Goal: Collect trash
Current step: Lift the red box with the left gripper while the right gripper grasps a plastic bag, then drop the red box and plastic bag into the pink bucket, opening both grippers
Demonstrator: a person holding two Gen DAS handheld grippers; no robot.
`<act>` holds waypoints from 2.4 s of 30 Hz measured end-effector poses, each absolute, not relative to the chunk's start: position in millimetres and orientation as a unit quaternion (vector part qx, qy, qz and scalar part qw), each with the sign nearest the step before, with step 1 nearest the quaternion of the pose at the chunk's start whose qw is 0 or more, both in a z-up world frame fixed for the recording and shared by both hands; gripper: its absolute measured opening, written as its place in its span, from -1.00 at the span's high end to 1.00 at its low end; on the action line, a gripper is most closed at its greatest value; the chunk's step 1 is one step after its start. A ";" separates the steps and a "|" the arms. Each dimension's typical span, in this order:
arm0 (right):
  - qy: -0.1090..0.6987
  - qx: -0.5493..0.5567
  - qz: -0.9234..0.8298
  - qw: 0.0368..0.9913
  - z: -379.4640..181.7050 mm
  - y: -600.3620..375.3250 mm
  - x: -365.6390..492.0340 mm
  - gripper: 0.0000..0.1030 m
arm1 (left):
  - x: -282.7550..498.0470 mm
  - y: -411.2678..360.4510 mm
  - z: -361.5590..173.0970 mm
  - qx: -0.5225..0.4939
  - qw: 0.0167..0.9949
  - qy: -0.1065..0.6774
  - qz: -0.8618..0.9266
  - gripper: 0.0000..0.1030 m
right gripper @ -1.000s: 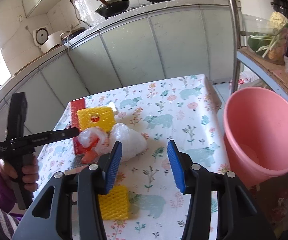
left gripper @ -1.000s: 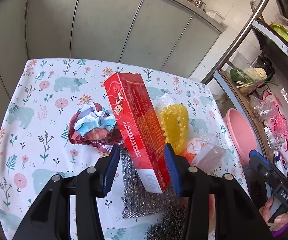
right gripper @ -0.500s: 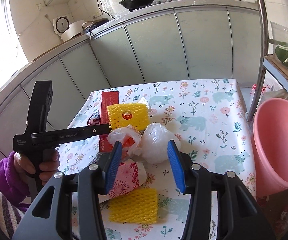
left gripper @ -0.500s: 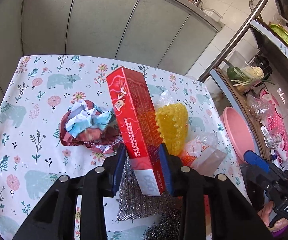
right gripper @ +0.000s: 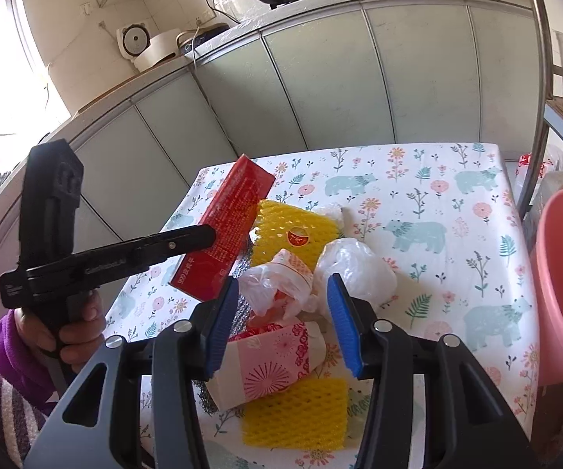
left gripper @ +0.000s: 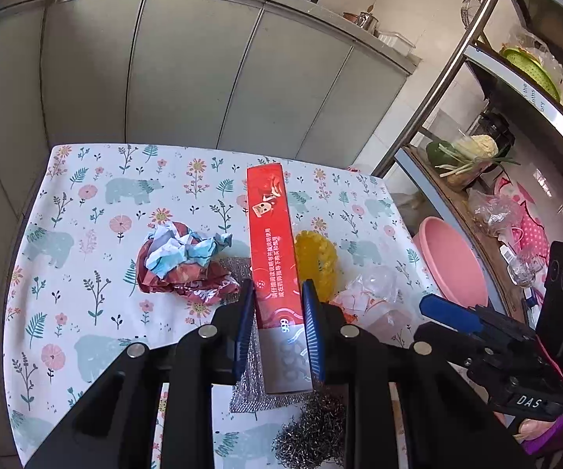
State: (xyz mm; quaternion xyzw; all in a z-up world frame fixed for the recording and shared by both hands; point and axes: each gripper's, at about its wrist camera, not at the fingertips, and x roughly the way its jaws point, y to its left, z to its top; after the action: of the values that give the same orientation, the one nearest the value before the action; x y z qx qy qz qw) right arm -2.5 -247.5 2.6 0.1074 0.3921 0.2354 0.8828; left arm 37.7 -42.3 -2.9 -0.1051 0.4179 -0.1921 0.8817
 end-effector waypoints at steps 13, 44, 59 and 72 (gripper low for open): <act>0.405 0.100 0.227 0.880 -8.4 -238.2 6.1 0.08 | 18.2 -33.9 16.5 -0.095 0.896 0.391 -0.188 0.56; 0.302 0.143 0.173 0.927 49.1 -311.1 -65.6 0.66 | -22.0 -77.7 80.9 -0.056 0.918 0.317 -0.232 0.56; 0.251 0.183 0.045 0.950 52.7 -406.5 -105.8 0.66 | -17.9 -176.5 97.3 -0.026 0.897 0.308 -0.315 0.56; 0.257 0.216 -0.038 0.941 23.4 -468.3 -108.3 0.65 | -2.1 -274.6 93.9 0.020 0.871 0.313 -0.379 0.56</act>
State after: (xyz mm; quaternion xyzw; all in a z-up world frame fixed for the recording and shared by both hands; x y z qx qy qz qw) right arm -108.3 -468.3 23.4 0.2156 0.2568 -0.0378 0.9414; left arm -2.1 -274.6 93.9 0.0201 0.3129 -0.3791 0.8706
